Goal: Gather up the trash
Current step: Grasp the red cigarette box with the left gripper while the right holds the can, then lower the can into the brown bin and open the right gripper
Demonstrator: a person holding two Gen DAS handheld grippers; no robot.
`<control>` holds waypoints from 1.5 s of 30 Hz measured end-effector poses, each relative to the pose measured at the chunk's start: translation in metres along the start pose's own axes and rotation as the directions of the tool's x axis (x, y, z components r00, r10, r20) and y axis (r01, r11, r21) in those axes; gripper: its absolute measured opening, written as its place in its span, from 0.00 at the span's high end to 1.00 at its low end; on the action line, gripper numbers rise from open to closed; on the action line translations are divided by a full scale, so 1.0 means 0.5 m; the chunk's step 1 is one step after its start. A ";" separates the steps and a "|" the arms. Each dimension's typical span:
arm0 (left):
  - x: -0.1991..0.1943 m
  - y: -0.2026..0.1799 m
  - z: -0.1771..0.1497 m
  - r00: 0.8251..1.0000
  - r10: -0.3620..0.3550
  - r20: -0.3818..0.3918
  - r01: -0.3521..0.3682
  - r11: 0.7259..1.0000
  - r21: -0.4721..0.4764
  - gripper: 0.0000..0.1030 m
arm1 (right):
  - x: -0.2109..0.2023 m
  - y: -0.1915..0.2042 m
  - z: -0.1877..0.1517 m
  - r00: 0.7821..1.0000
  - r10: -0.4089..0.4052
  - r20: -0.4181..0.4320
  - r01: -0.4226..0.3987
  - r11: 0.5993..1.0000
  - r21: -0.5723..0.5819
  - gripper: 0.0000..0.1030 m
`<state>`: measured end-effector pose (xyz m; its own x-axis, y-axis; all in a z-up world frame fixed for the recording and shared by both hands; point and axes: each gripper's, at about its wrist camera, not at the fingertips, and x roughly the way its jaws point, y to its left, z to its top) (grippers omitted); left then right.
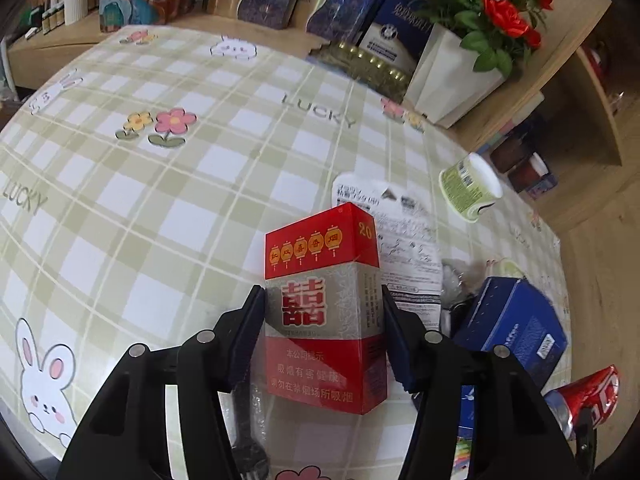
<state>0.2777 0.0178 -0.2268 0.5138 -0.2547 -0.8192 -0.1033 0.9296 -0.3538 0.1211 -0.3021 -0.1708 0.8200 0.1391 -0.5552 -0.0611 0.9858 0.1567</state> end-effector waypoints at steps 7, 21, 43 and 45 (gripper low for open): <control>-0.096 -0.002 -0.004 0.997 -0.032 0.072 0.028 0.998 0.062 0.47 | -0.021 0.020 0.004 1.000 0.014 0.010 -0.014 1.000 0.005 0.54; -0.256 0.015 -0.120 0.988 -0.104 0.114 0.082 0.980 0.179 0.48 | -0.105 0.060 -0.023 1.000 0.006 -0.016 -0.006 1.000 -0.022 0.54; -0.400 0.029 -0.360 0.977 -0.173 0.126 0.136 0.955 0.263 0.48 | -0.226 0.103 -0.196 0.995 0.028 -0.092 -0.033 0.998 -0.052 0.54; -0.408 0.031 -0.378 0.976 -0.176 0.129 0.137 0.954 0.266 0.48 | -0.229 0.106 -0.214 0.994 0.032 -0.107 -0.038 0.998 -0.057 0.54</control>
<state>0.0102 0.0341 -0.1504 0.6294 -0.3782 -0.6788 0.1987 0.9228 -0.3299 -0.0367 -0.2559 -0.1865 0.7523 0.1794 -0.6340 -0.1242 0.9836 0.1309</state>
